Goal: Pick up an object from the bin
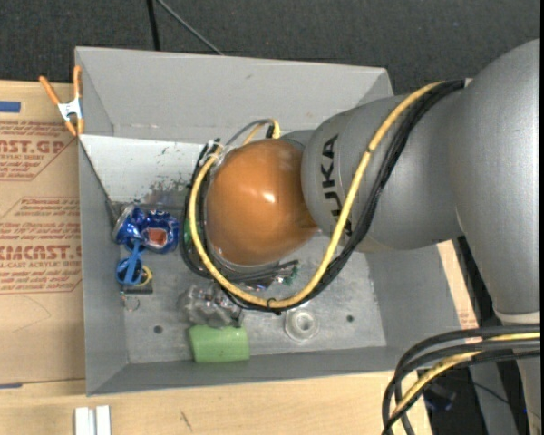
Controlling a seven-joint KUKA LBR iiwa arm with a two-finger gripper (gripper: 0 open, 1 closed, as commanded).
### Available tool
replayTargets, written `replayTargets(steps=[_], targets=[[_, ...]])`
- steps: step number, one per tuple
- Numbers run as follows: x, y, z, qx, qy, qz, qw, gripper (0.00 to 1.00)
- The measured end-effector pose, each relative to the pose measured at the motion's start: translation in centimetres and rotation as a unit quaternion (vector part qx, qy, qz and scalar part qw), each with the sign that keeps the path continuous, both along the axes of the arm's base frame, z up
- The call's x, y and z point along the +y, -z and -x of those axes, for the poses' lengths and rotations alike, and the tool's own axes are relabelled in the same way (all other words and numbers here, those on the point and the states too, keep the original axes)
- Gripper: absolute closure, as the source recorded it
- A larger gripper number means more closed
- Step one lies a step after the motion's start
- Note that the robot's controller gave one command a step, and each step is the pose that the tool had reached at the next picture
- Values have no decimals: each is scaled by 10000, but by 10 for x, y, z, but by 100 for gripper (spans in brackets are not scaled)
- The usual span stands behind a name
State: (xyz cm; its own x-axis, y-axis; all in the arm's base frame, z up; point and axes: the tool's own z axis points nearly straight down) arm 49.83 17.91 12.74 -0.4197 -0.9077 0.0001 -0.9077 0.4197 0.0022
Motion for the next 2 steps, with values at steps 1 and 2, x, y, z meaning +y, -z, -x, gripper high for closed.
replayTargets(steps=[1, 2], targets=[[1, -1, -1, -10, 7, -11, 10000, 0], [-35, 21, 11, -32, -609, -19, 9981, 0]])
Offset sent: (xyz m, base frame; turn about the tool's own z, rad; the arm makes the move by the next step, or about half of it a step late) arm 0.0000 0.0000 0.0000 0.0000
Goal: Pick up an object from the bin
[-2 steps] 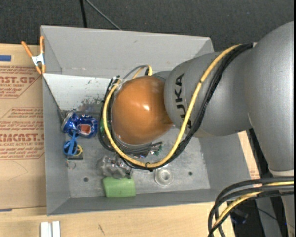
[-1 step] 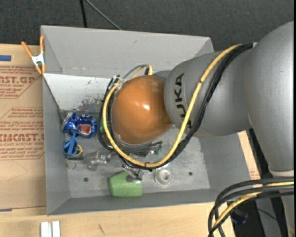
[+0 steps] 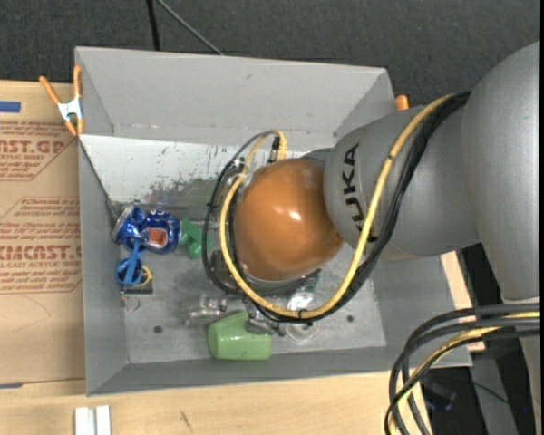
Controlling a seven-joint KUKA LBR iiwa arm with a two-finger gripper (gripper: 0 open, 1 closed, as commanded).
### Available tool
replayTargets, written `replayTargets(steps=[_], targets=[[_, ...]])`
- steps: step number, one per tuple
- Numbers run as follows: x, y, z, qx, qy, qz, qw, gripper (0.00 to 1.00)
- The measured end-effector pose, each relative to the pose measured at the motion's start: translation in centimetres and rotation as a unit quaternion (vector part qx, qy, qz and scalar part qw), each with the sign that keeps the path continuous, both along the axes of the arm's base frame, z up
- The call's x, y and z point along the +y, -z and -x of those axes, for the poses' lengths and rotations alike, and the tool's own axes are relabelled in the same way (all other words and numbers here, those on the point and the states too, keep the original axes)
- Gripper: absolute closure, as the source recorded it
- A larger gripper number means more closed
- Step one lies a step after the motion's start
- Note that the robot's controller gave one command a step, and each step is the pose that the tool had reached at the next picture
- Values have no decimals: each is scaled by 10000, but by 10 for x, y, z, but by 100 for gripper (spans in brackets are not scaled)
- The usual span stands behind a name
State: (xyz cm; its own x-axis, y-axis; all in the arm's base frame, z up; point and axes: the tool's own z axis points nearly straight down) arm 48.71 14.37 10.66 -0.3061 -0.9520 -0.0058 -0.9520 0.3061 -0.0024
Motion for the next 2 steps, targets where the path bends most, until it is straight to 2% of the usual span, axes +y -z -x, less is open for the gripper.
replayTargets(steps=[1, 2], targets=[[0, 1, 0, -2, -2, -7, 10000, 100], [-50, -113, -26, -14, -1484, 22, 9889, 100]])
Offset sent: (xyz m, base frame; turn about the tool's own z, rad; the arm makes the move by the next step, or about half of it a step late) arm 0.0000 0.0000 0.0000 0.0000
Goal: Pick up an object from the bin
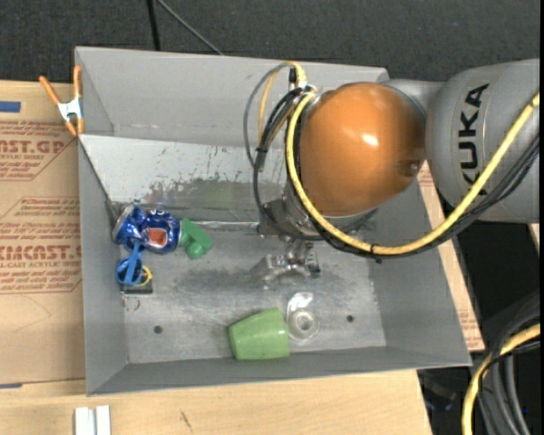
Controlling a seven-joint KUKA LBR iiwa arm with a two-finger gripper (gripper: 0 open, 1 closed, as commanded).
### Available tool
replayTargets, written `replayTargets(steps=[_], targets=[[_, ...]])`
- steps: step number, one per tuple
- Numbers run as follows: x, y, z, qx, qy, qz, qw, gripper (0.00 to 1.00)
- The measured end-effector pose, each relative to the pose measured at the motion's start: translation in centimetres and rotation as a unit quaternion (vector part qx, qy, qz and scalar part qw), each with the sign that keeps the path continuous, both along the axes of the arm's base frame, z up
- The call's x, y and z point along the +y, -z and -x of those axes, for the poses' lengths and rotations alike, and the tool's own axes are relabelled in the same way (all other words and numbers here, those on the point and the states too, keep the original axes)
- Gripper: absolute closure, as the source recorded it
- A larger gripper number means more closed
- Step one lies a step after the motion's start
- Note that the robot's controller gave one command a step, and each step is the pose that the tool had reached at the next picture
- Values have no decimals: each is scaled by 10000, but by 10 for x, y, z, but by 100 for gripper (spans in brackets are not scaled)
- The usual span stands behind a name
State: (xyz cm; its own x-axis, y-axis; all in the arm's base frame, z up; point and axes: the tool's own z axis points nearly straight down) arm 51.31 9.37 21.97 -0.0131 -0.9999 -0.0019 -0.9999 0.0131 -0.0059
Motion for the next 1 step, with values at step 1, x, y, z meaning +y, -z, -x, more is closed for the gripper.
replayTargets(steps=[1], targets=[[39, 92, 22, 66, -800, -7, 9968, 100]])
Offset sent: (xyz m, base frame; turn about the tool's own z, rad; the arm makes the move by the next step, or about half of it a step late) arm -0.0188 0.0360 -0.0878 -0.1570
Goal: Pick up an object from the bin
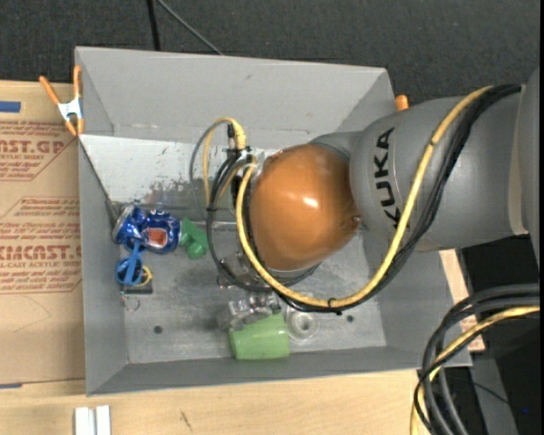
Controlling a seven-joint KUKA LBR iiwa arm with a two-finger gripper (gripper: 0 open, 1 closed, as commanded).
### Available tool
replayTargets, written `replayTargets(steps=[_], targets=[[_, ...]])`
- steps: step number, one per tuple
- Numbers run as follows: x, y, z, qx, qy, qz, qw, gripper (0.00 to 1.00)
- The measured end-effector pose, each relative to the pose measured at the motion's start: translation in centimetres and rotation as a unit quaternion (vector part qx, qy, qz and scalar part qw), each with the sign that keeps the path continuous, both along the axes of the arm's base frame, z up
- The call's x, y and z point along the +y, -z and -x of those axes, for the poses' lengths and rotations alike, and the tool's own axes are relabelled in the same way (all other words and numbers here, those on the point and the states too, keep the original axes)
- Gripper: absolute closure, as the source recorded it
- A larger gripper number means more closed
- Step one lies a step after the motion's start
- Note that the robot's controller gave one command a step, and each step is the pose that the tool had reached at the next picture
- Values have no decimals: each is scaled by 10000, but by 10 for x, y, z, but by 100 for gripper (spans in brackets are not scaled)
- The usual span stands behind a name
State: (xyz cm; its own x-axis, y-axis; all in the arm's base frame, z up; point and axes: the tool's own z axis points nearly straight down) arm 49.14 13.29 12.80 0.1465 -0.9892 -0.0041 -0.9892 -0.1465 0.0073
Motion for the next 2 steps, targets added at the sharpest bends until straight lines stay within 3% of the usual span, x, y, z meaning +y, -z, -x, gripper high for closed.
replayTargets(steps=[1, 2], targets=[[-1, -3, -2, -28, 24, -1, 10000, 0], [-31, 37, 7, -19, -2911, -6, 9567, 0]])
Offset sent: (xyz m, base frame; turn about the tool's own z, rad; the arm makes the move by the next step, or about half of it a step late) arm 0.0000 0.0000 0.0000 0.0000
